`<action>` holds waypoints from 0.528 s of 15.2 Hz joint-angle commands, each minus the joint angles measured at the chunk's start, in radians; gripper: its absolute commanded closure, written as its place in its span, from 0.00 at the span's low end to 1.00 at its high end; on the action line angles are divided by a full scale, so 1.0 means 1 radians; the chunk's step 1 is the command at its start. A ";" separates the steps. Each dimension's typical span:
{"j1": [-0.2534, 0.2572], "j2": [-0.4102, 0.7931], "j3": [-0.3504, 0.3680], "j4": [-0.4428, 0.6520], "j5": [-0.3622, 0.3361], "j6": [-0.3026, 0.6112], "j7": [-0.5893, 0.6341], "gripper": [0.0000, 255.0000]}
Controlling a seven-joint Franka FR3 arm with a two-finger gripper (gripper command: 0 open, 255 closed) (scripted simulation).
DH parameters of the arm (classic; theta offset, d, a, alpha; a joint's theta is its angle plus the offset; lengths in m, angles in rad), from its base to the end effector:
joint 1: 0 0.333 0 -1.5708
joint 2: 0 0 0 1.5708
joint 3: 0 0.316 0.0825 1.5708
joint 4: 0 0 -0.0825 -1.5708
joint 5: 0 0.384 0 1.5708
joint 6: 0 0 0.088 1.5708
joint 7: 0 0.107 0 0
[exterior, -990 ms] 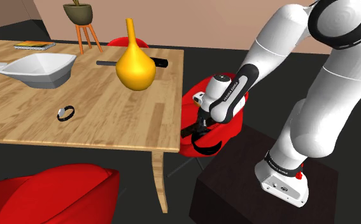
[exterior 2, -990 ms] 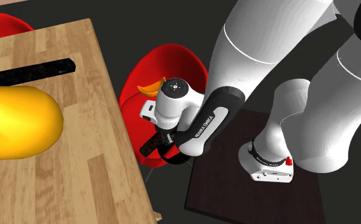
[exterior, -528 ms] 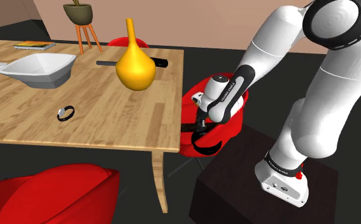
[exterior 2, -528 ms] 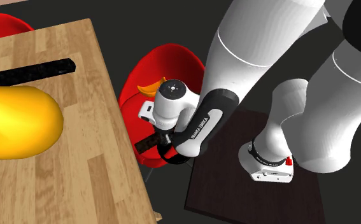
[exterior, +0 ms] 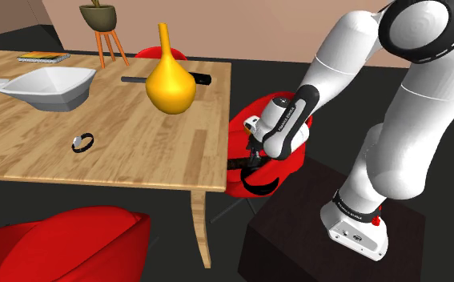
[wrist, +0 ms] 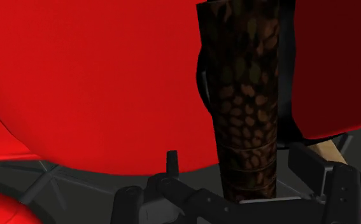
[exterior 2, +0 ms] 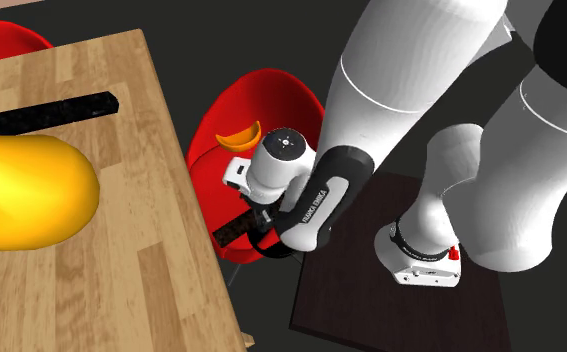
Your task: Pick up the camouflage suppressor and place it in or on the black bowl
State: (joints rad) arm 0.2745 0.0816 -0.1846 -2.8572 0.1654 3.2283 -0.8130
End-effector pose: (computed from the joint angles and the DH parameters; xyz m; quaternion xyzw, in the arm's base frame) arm 0.3800 0.0165 0.2048 0.9227 0.3572 0.1348 0.0536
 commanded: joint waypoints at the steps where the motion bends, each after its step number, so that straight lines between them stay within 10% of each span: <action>1: 0.579 -0.127 -0.637 -0.003 -0.235 -0.421 0.170 0.00; 2: 0.376 -0.181 -0.450 -0.004 -0.295 -0.472 0.211 0.00; 8: 0.335 -0.223 -0.417 -0.002 -0.335 -0.514 0.240 0.00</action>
State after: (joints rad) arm 0.6113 -0.1469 -0.5985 -2.8551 -0.1705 2.7572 -0.5692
